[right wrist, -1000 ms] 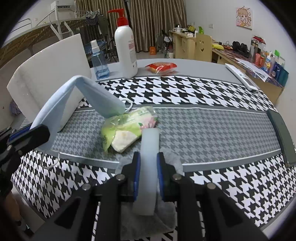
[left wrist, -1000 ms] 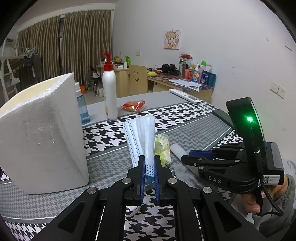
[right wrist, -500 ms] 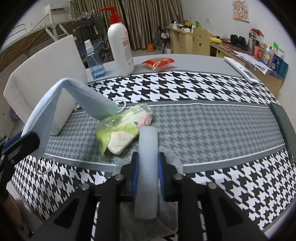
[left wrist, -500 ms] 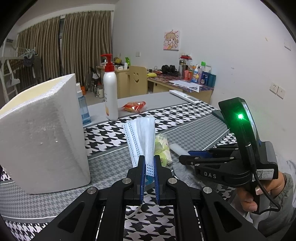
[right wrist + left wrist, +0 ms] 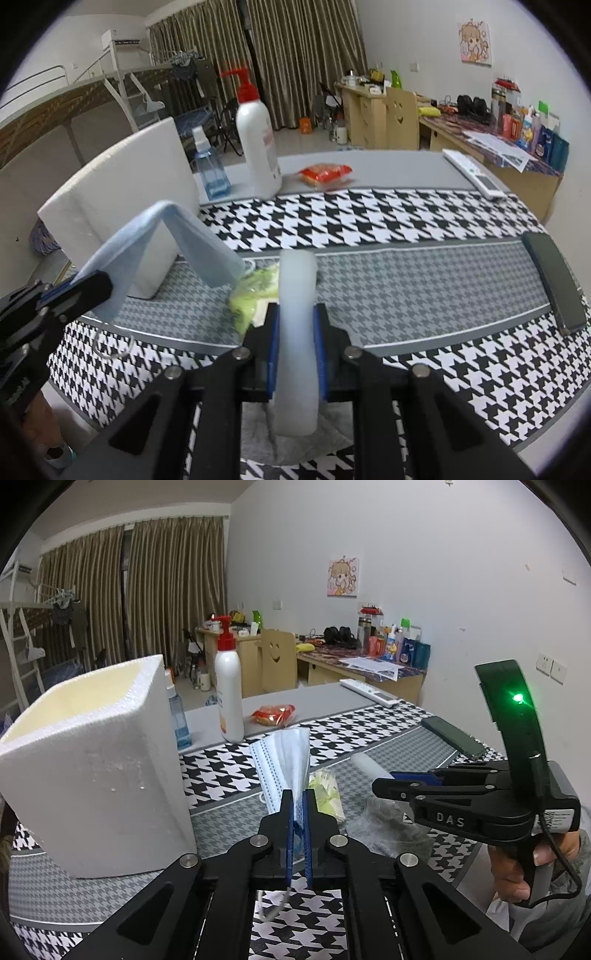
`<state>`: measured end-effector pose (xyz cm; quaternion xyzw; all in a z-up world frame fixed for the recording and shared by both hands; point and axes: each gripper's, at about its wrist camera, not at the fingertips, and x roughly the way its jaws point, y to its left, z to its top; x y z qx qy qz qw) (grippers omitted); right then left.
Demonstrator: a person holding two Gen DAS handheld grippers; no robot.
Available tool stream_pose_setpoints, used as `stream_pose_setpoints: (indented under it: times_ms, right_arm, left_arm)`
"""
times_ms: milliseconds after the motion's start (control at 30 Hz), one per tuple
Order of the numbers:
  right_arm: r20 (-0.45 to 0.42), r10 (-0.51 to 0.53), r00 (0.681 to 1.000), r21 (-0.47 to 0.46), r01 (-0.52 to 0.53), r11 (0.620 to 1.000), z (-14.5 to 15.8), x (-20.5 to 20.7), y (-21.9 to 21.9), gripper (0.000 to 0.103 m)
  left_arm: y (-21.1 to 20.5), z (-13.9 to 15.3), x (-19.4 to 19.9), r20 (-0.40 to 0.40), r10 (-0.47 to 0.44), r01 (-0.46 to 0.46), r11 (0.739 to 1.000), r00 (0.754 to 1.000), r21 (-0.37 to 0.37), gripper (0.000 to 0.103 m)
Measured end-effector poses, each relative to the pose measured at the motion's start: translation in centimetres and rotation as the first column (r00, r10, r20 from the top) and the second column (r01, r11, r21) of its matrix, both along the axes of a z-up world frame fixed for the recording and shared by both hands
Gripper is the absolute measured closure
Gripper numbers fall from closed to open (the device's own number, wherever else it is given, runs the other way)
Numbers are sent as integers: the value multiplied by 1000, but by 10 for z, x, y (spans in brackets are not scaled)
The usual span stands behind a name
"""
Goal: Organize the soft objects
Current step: 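Lift the blue mask with the left gripper while the right gripper lifts the white foam tube, then carry the mask over the foam box with the left gripper while the right gripper carries the tube alongside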
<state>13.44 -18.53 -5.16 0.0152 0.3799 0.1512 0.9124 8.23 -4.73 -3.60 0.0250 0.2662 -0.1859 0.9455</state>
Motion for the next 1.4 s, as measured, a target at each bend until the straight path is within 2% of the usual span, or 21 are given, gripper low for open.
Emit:
stream_pose_setpoints:
  times_ms: [767,1400]
  right_arm:
    - [129,64,990,23,-68,997,35,-19,15,82]
    - [188,90,978,26,-96,995,58,-23,22,82]
  left_arm:
    - [15,30,-8,78,54,-55,999,995,1,99]
    - [27,53,-8,131,88,-90,996,987,10,99]
